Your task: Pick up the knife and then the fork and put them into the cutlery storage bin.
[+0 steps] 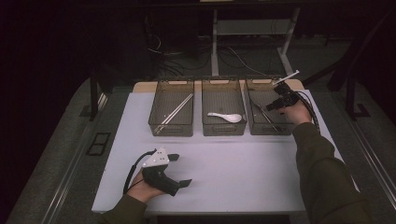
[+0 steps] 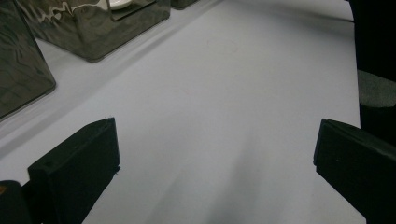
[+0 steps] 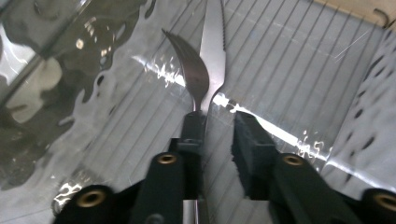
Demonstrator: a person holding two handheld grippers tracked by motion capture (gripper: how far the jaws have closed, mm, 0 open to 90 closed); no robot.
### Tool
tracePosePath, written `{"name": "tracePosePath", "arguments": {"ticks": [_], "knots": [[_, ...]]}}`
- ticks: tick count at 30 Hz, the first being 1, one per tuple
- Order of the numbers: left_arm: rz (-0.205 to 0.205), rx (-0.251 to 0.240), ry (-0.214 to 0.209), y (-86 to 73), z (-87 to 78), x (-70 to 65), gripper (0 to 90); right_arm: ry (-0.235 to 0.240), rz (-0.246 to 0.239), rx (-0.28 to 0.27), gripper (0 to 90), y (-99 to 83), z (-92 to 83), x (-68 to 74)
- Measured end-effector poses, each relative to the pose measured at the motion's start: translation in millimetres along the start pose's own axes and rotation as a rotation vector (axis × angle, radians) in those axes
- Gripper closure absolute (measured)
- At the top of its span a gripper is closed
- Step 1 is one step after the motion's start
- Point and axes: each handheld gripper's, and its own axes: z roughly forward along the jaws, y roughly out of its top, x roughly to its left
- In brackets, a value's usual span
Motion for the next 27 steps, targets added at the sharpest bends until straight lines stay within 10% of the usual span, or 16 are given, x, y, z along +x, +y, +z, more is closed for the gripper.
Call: {"name": "tracePosePath", "arguments": {"ticks": [9,27], "knots": [[-0.002,0.0,0.003,0.2,0.2,0.5,0.0,0.06,-0.006,-0.097,43.1,-2.4,-15.7,-2.8],[-0.017,0.0,0.022,1.1,0.1,4.8,0.0,0.127,-0.031,-0.237,21.2,-16.9,-38.0,2.9]]}}
